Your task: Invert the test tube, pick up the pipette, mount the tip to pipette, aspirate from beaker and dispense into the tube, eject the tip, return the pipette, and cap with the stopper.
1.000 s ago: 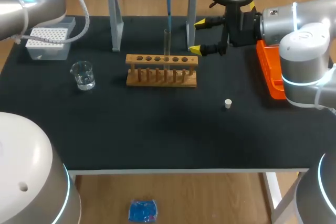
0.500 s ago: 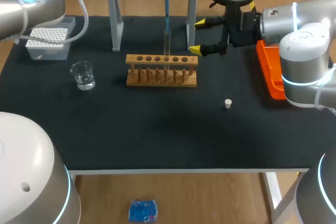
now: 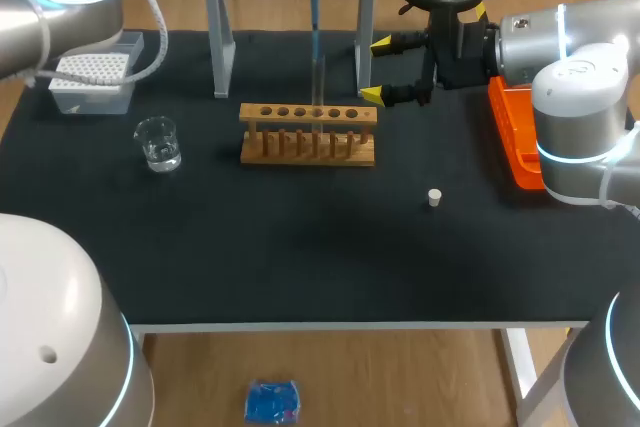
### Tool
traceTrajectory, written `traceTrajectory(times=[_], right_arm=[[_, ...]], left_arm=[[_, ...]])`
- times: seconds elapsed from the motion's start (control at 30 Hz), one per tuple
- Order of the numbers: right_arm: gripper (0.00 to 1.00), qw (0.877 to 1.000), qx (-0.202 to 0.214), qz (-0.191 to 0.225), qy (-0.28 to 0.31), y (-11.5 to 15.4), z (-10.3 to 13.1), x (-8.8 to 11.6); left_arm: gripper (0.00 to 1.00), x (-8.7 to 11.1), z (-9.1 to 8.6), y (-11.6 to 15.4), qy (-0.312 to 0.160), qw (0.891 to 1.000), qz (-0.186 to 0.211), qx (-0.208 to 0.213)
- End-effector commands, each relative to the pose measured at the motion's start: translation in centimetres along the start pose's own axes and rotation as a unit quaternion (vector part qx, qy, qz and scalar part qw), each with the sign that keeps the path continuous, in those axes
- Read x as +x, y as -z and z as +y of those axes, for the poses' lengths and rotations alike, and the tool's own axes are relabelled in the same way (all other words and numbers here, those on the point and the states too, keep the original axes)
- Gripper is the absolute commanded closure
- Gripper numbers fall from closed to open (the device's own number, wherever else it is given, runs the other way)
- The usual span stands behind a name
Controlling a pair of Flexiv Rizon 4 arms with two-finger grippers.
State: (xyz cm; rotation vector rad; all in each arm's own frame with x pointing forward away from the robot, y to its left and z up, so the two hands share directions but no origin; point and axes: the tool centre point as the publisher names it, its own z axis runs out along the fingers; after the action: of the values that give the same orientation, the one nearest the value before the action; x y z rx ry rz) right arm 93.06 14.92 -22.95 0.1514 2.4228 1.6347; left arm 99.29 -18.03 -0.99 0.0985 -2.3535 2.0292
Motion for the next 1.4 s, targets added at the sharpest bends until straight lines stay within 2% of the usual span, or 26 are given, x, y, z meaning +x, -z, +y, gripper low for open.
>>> traceTrajectory(times=[0.03, 0.4, 0.77, 1.13, 1.33, 1.4], right_arm=[[0.0, 1.0, -0.001, 0.0, 0.0, 0.0, -0.1, 0.0], [0.0, 1.0, -0.001, 0.0, 0.0, 0.0, -0.1, 0.0], [0.0, 1.0, -0.001, 0.0, 0.0, 0.0, -0.1, 0.0], [0.0, 1.0, -0.001, 0.0, 0.0, 0.0, -0.1, 0.0], [0.0, 1.0, -0.001, 0.0, 0.0, 0.0, -0.1, 0.0], [0.0, 1.0, -0.001, 0.0, 0.0, 0.0, -0.1, 0.0]], left_arm=[[1.0, 0.2, 0.2, 0.0, -0.002, 1.0, -0.003, 0.007], [1.0, 0.5, -0.5, 0.4, -0.013, 1.0, -0.009, 0.014], [1.0, 0.1, 0.3, 0.2, -0.001, 1.0, -0.007, 0.01], [1.0, -0.1, 0.7, 0.1, 0.009, 0.999, -0.02, -0.023], [1.0, -0.2, 0.7, 0.0, 0.003, 0.999, -0.027, -0.02], [1.0, -0.3, 0.7, 0.0, -0.001, 1.0, -0.028, -0.004]])
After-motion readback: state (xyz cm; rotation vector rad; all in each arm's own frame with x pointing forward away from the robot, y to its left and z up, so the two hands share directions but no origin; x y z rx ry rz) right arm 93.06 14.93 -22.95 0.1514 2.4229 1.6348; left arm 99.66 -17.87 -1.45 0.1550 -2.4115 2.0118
